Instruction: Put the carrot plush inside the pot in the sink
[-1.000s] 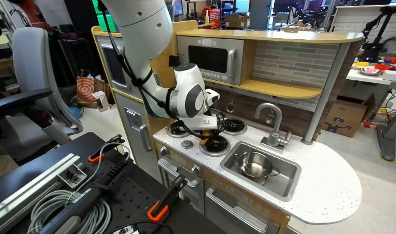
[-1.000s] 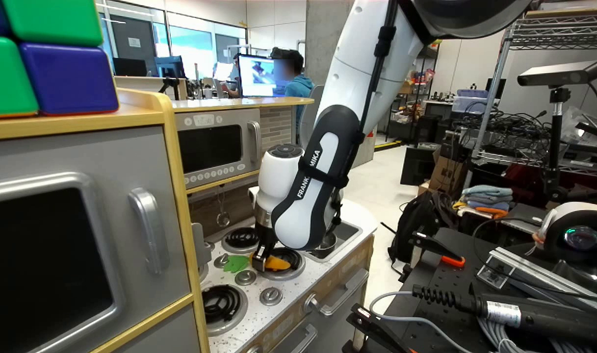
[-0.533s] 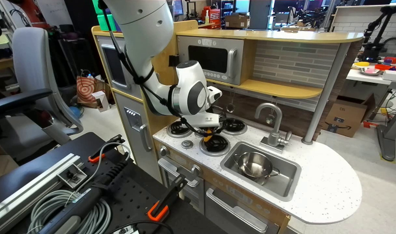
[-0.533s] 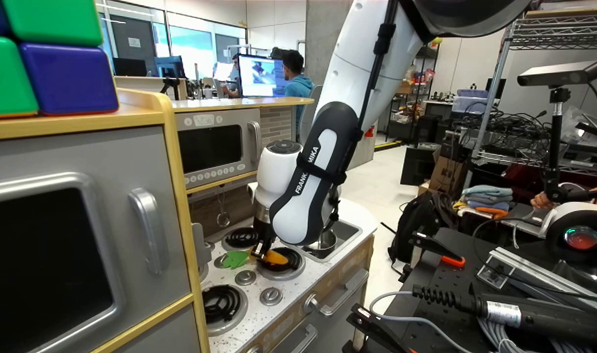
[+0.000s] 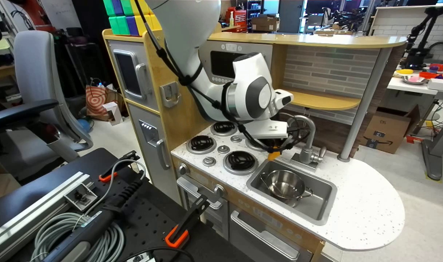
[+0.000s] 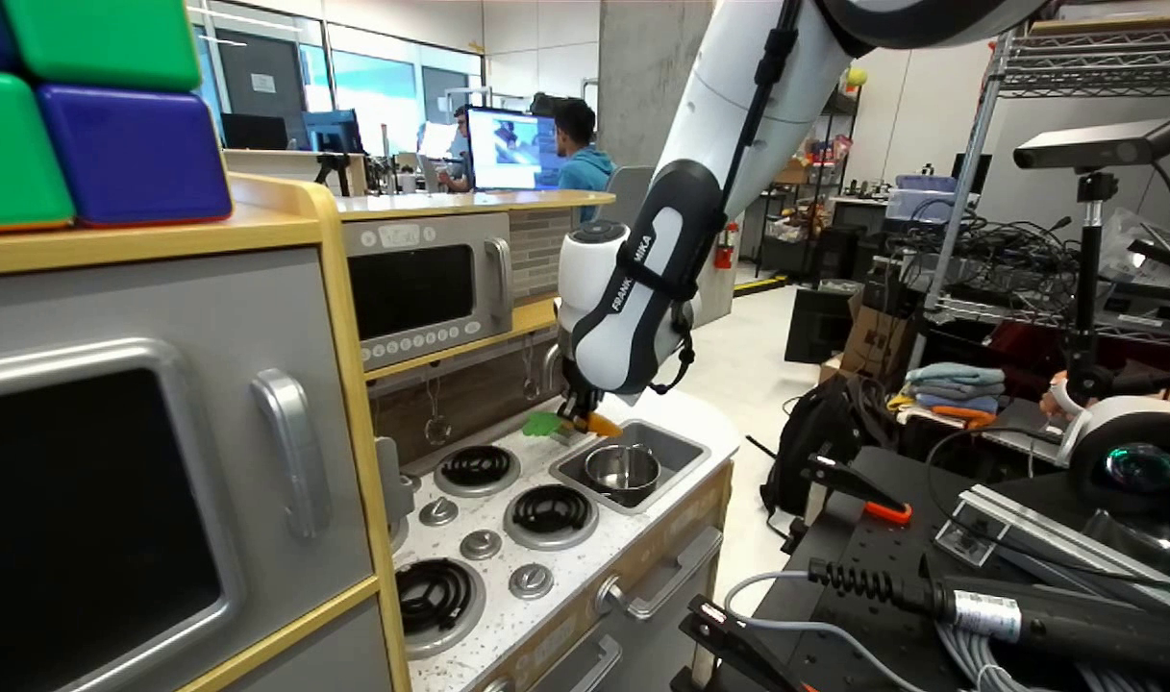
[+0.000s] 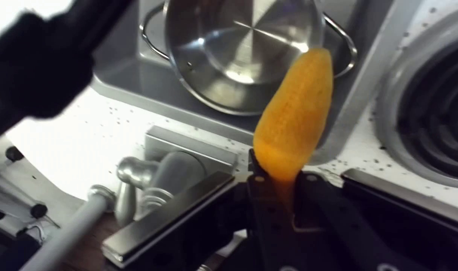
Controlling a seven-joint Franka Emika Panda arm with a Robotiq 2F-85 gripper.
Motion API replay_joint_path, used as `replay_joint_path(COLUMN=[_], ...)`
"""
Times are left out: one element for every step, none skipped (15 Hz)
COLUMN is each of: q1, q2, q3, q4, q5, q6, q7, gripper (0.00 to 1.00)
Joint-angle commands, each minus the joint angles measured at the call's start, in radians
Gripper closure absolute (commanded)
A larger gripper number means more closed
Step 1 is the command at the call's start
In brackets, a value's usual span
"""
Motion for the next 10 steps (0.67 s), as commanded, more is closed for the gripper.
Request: replay_joint_path(q1=[-0.04,-0.053,-0.064,-0.073,-0.079,-0.089,-0.094,-0.098,-0.102,-0.105], q2=[0.023,0.027,0.029,0.031,0.034,0.037,0.04,0.043,0.043,0.041], q3=[-0.01,-0.005,0.0,0.006,0.01,0.021,0.025,0.032,0.039,0.047], q4=[0.074,0.085,0.092,0.099,0.101,0.106,0.108,0.113,0.11,0.109], q5=[0.03,0.031,0.031,0.032,0.032,0.036,0.038,0.042,0.049,0.053], q6=[-0.116,-0.143,-0.166,-0.19,-0.21,-0.238,-0.255,-0.276,-0.288,-0.303], q7=[0.036,0.042,0.047,0.051,0.057,0.058,0.063,0.065,0.066,0.064], gripper=[0.97,0.97,0.97,0.97,0.97,0.97,0.97,0.97,0.63,0.6])
